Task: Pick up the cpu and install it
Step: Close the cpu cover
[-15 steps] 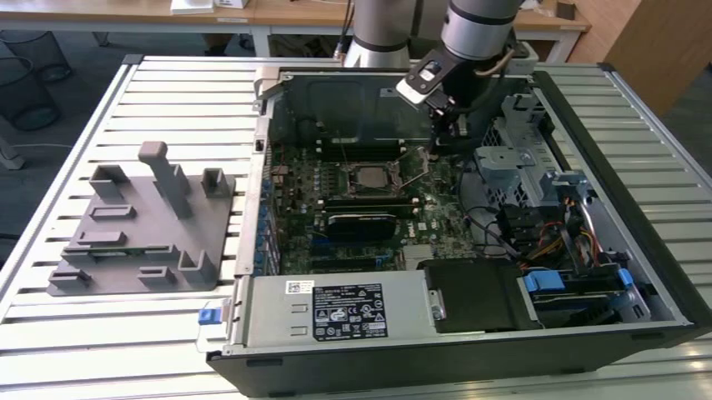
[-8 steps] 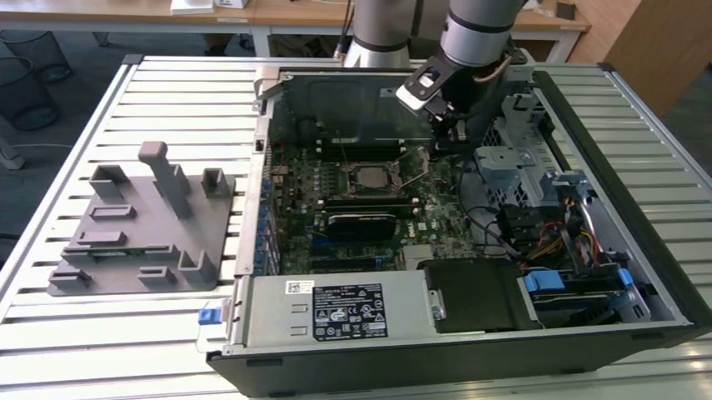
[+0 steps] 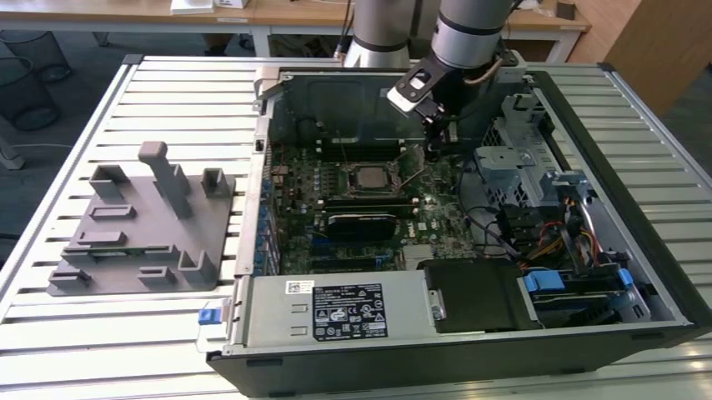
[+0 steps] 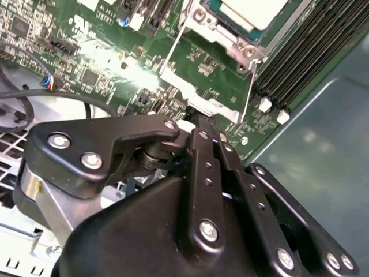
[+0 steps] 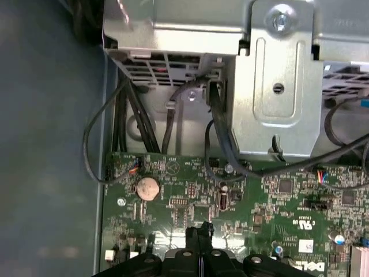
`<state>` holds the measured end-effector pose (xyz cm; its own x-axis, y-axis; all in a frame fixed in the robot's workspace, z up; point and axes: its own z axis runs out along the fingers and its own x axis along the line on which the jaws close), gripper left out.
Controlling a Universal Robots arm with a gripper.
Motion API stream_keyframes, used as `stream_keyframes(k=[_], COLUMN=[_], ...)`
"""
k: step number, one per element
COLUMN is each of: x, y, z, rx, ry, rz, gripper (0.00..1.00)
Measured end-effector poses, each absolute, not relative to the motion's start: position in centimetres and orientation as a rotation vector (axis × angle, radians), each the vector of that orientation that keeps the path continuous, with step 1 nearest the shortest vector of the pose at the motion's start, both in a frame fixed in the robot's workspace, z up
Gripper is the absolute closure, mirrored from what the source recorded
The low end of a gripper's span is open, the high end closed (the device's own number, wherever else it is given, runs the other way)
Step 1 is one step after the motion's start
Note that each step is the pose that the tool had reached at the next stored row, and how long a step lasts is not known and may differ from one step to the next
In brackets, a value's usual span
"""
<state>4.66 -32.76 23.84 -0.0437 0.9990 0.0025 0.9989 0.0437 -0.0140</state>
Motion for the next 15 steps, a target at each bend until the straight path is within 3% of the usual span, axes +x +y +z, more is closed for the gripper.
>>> stream_keyframes(k=[15], x=[4.1], y=[-32.75], z=[23.81], rx=[-2.164], ry=[-2.261], rz=[0.013], gripper=[0.89])
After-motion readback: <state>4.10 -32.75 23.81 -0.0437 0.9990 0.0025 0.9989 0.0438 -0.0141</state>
